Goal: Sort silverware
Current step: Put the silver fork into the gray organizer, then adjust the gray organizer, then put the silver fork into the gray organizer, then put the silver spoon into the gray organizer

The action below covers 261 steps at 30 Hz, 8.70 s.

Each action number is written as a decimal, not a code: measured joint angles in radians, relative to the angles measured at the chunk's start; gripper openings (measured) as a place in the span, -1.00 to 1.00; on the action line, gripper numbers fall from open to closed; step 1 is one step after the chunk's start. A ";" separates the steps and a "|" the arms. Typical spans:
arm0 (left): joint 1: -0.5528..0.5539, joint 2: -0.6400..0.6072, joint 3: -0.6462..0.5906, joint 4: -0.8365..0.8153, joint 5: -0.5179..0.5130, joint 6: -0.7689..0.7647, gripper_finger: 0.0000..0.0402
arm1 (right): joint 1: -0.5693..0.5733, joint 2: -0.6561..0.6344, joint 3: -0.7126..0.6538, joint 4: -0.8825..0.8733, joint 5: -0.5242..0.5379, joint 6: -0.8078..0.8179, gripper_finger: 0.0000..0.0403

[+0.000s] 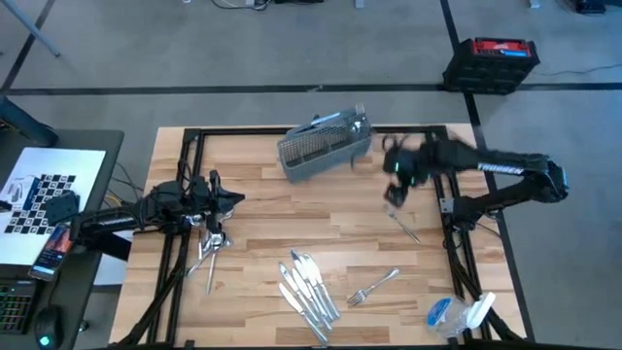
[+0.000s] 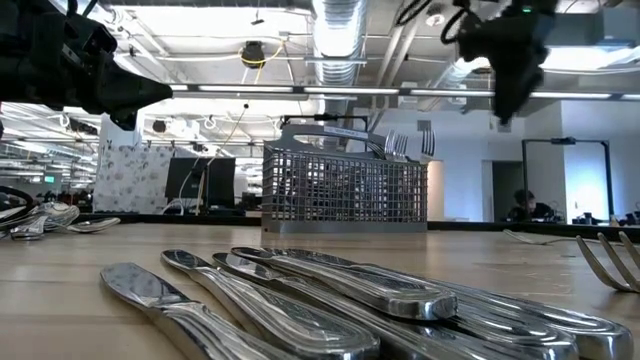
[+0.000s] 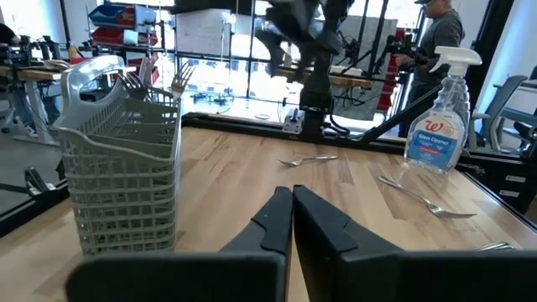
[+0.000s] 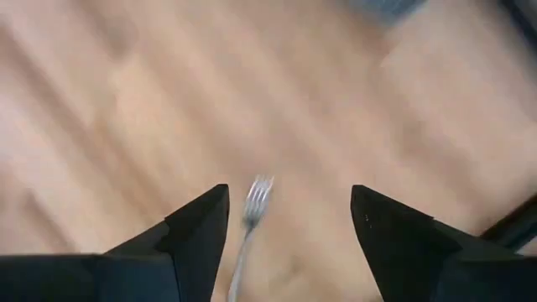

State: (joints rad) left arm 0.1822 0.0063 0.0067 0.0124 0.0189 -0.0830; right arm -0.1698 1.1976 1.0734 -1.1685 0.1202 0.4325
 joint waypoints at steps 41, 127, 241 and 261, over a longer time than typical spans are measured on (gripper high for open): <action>0.000 0.001 0.000 -0.002 -0.008 0.000 -1.00 | -0.158 -0.003 -0.105 1.311 0.323 -0.396 -1.00; 0.000 0.001 0.000 -0.002 -0.007 0.000 -1.00 | -0.150 0.722 -0.120 1.803 0.147 -0.239 -1.00; 0.000 0.002 0.000 -0.002 -0.007 0.000 -1.00 | -0.593 0.233 -0.308 1.610 -0.046 -0.356 -0.45; 0.000 0.002 0.000 -0.002 -0.007 0.000 -1.00 | -0.107 -0.163 -0.244 1.210 -0.056 -0.270 -0.09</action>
State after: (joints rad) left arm 0.1822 0.0082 0.0067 0.0105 0.0116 -0.0830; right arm -0.2772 1.0341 0.8291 0.0415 0.0647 0.1624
